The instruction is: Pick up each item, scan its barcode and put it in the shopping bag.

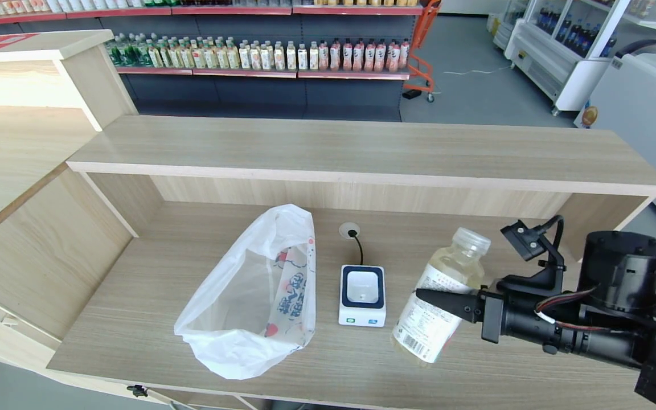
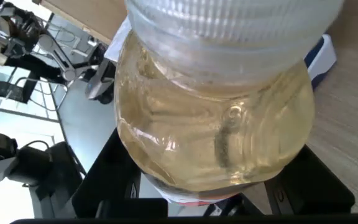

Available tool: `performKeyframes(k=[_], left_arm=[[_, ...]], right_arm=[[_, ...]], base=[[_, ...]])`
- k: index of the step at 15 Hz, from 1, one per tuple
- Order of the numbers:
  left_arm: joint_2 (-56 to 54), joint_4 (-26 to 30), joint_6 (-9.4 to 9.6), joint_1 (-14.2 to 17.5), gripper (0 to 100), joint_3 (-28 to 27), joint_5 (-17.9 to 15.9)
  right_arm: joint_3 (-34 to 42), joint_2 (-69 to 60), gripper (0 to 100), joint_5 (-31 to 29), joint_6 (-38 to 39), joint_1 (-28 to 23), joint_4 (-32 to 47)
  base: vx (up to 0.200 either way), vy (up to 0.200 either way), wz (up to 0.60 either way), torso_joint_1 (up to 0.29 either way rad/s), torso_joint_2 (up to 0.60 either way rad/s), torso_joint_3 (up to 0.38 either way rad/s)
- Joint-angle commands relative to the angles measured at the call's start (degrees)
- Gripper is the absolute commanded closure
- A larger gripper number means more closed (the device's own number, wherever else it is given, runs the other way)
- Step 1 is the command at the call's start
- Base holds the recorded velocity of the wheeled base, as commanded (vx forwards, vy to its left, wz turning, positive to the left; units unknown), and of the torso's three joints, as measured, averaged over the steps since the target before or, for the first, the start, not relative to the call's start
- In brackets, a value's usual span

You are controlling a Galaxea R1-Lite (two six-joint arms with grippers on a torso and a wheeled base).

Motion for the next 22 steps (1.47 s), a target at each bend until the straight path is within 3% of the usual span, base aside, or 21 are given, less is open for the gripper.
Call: performKeyframes(k=[1, 6, 22], left_arm=[[-0.02, 0.0, -0.02, 0.01, 0, 0.0, -0.03], [-0.02, 0.0, -0.02, 0.01, 0, 0.0, -0.03], [-0.02, 0.0, -0.02, 0.01, 0, 0.0, 0.06]], right_arm=[[0.08, -2.32, 100, 1.13, 0.45, 1.66, -0.07], [0.88, -2.93, 100, 7.45, 0.45, 5.26, -0.07], [1.49, -2.23, 100, 7.28, 0.19, 10.45, 0.2]], base=[[0.0, 0.0, 0.0, 0.0, 0.0, 0.0], [0.0, 0.0, 0.0, 0.0, 0.0, 0.0], [0.0, 0.0, 0.0, 0.0, 0.0, 0.0]])
